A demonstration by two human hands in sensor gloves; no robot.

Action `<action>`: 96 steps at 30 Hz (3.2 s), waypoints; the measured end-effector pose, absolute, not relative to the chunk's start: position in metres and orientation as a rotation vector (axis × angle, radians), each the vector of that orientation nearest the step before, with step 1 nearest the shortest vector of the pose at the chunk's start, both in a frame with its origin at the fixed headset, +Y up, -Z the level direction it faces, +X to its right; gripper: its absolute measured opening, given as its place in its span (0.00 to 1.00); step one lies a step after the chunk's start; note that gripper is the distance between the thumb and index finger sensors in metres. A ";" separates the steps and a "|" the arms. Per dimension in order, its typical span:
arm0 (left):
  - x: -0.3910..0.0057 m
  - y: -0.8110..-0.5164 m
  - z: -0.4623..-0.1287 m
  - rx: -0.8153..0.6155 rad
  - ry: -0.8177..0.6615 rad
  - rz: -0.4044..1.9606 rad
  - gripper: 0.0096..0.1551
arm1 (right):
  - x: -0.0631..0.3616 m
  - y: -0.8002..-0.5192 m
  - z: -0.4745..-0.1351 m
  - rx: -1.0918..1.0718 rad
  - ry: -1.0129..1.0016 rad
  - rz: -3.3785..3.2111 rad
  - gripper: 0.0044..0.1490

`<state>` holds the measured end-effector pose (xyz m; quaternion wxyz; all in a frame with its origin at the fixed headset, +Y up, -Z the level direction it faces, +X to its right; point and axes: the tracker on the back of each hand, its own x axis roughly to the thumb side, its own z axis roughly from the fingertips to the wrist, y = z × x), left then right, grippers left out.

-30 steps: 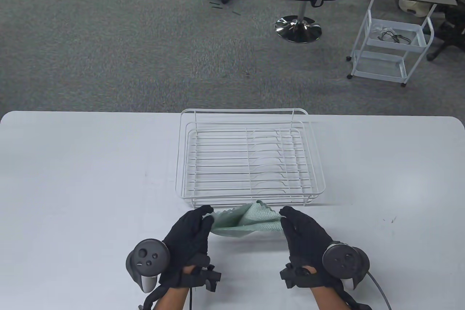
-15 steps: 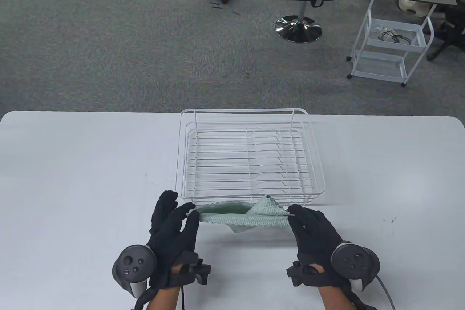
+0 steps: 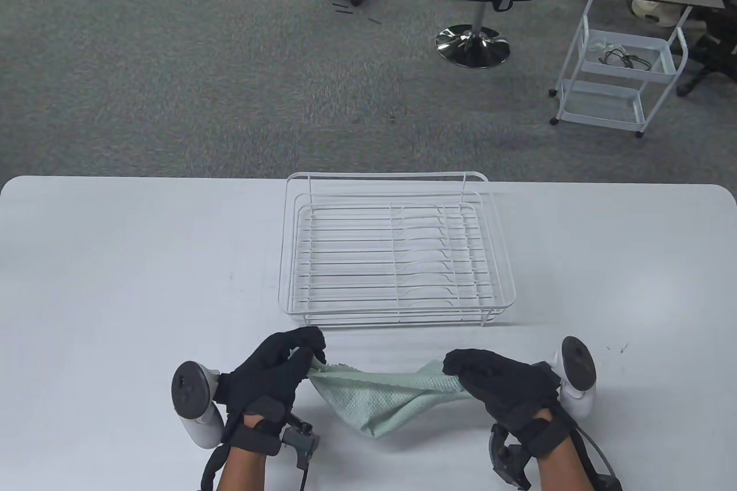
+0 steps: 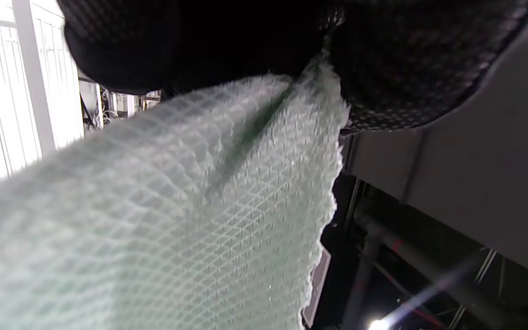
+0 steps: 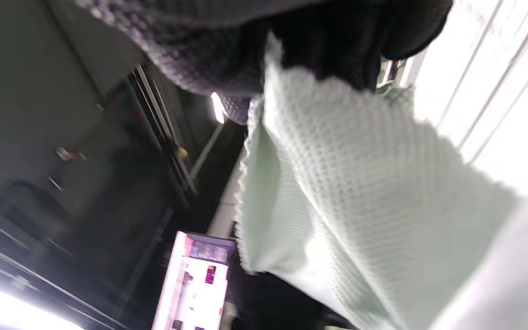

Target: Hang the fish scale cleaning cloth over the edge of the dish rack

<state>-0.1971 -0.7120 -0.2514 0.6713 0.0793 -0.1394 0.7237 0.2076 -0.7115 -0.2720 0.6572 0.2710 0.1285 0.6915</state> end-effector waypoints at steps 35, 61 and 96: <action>-0.152 -0.661 -0.320 0.186 0.016 0.738 0.26 | 0.184 -0.647 -0.317 0.308 -0.494 2.778 0.21; -0.167 -0.612 -0.361 0.083 0.256 0.545 0.36 | 0.221 -0.614 -0.385 0.203 -0.453 3.002 0.33; -0.199 -0.758 -0.256 -0.159 -0.062 0.233 0.58 | 0.307 -0.764 -0.284 0.070 0.088 2.856 0.50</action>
